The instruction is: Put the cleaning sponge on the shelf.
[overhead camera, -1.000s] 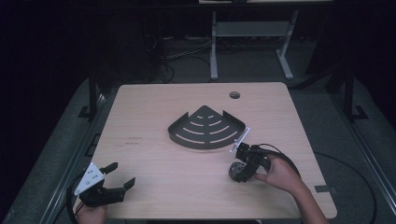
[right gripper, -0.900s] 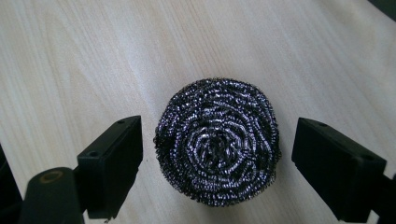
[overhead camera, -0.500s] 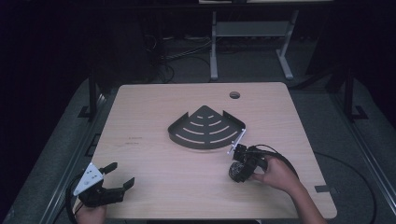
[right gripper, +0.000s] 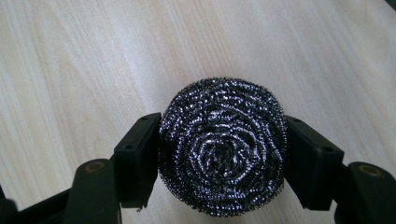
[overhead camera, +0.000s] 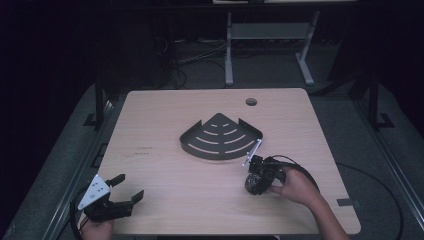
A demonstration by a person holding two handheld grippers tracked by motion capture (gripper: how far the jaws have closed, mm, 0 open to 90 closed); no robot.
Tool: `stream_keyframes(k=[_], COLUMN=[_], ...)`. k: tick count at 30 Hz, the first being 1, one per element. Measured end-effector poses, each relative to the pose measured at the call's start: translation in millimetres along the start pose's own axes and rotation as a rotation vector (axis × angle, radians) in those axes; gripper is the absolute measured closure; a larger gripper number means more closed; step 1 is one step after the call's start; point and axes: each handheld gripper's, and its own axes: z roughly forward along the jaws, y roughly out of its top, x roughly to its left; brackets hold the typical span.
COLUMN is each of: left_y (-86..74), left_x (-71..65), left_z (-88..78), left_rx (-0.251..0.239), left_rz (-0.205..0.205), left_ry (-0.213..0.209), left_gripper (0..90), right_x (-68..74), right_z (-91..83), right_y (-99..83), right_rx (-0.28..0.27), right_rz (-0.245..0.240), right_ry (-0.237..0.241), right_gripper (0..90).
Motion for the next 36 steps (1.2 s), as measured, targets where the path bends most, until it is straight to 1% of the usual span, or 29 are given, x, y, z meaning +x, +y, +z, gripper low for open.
stream_keyframes(k=[3, 8, 12, 23, 24, 26, 30, 32, 36], left_y=[0.1, 0.0, 0.0, 0.2, 0.2, 0.2, 0.1, 0.1, 0.1], left_x=[0.1, 0.3, 0.0, 0.2, 0.2, 0.3, 0.6, 0.7, 0.7], left_z=[-0.3, -0.3, 0.1, -0.4, -0.4, -0.6, -0.8, -0.9, -1.2], left_rx=[0.001, 0.0, 0.002, -0.001, -0.001, 0.0, -0.003, -0.002, -0.003], left_rz=[0.001, 0.0, 0.0, 0.001, 0.001, 0.002, -0.001, -0.001, -0.003], left_ry=[0.001, 0.0, 0.0, 0.001, 0.001, 0.001, 0.002, 0.003, 0.002], left_gripper=[13.4, 13.4, 13.4, 13.4, 13.3, 13.4, 13.4, 13.3, 13.4], right_x=[1.7, 0.3, -0.6, -4.4, -5.1, -5.8, -7.3, -8.1, -9.4], right_z=[-2.5, -5.0, -6.3, -22.6, -23.4, -25.1, -28.8, -30.7, -32.7], right_y=[3.3, 5.1, 6.6, 23.2, 24.3, 26.6, 31.3, 33.5, 36.9], right_rx=[-0.005, -0.024, -0.027, -0.05, -0.051, -0.05, -0.051, -0.06, -0.059], right_rz=[-0.012, -0.008, -0.01, -0.028, -0.027, -0.033, -0.035, -0.035, -0.037], right_ry=[0.001, 0.021, 0.024, 0.031, 0.04, 0.034, 0.037, 0.044, 0.042], right_gripper=[33.7, 33.8, 33.8, 33.8, 33.8, 33.8, 33.7, 33.7, 33.8])
